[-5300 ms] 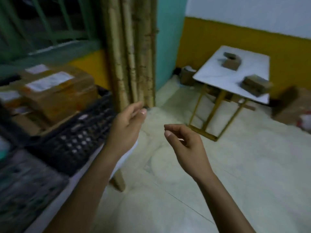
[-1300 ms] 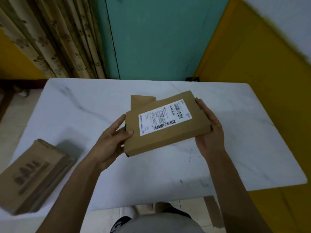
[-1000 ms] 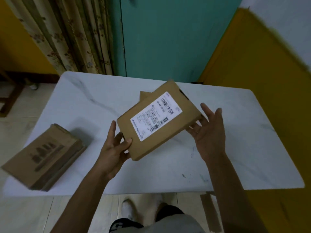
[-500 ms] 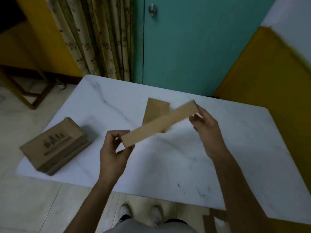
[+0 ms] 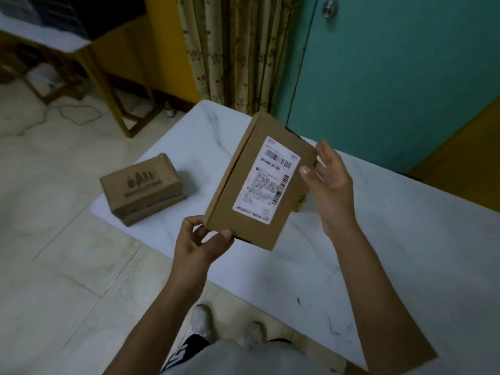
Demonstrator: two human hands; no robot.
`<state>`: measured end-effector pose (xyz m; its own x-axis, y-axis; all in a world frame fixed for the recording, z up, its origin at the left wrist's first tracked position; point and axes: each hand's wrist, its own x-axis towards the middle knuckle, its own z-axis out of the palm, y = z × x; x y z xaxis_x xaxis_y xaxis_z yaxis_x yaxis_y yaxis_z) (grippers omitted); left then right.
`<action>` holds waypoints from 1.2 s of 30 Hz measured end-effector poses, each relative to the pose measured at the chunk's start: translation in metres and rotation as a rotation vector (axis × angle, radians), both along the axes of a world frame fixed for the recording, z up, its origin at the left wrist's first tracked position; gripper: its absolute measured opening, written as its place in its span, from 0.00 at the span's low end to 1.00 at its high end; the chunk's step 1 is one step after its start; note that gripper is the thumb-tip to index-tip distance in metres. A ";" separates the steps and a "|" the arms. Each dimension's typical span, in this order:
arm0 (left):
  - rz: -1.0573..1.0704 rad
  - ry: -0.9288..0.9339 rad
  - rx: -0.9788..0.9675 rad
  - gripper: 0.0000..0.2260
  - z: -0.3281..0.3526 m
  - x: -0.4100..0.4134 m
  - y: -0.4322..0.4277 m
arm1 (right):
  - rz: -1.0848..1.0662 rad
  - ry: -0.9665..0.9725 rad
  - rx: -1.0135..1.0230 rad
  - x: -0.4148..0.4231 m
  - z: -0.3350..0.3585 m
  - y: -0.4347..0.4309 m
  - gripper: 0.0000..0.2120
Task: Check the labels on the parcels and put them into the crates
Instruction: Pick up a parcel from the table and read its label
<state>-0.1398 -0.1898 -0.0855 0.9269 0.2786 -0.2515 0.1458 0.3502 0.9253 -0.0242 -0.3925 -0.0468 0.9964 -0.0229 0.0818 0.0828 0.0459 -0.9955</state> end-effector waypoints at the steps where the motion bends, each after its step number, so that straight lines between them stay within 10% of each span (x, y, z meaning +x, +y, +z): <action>1: 0.019 0.023 -0.050 0.18 0.000 -0.004 0.003 | 0.035 0.003 0.007 0.003 -0.001 0.011 0.31; 36: 0.490 -0.035 -0.209 0.27 -0.002 -0.178 0.368 | 0.835 -0.028 -0.012 -0.092 0.022 0.528 0.32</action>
